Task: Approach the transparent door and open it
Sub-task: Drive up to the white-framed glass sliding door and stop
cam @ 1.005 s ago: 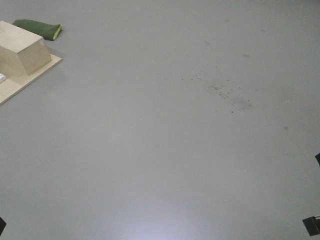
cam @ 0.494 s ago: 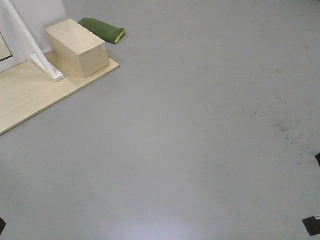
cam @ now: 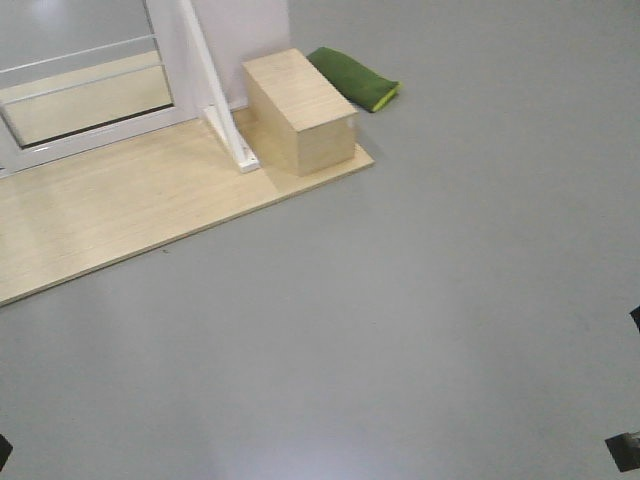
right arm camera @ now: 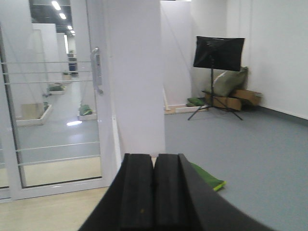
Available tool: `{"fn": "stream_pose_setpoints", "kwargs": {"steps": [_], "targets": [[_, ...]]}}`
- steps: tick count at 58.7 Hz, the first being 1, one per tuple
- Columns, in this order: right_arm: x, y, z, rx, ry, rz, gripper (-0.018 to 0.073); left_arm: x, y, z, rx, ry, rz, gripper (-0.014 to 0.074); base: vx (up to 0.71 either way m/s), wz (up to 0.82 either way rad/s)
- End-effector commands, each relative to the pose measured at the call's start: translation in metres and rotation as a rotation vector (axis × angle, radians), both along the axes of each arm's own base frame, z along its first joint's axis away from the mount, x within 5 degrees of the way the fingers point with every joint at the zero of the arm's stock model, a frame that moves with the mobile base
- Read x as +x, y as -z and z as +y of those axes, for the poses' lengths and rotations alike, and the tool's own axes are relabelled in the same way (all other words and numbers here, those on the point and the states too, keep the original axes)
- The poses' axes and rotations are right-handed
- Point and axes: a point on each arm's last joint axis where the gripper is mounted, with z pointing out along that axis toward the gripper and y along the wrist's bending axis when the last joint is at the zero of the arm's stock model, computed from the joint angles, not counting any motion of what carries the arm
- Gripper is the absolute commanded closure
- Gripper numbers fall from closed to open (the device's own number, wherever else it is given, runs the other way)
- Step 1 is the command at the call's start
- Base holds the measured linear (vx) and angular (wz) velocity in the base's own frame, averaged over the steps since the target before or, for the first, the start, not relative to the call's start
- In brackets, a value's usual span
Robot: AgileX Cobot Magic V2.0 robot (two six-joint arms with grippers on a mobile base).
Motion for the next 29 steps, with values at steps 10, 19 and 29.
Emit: {"fn": "stream_pose_setpoints", "kwargs": {"steps": [10,19,29], "targets": [[-0.0011,-0.0061,-0.0015,0.011,0.017,-0.079,0.0568,0.0003,-0.0045,0.0001,-0.026,-0.002,-0.080,0.0603,0.41,0.67],[-0.0011,-0.0061,-0.0015,0.011,0.017,-0.079,0.0568,0.0003,-0.0045,0.0001,-0.026,-0.002,-0.080,0.0603,0.41,0.57],[-0.0011,-0.0061,-0.0015,0.011,0.017,-0.079,0.0568,0.0003,-0.0045,0.0001,-0.026,-0.002,-0.080,0.0603,0.43,0.39]]}}
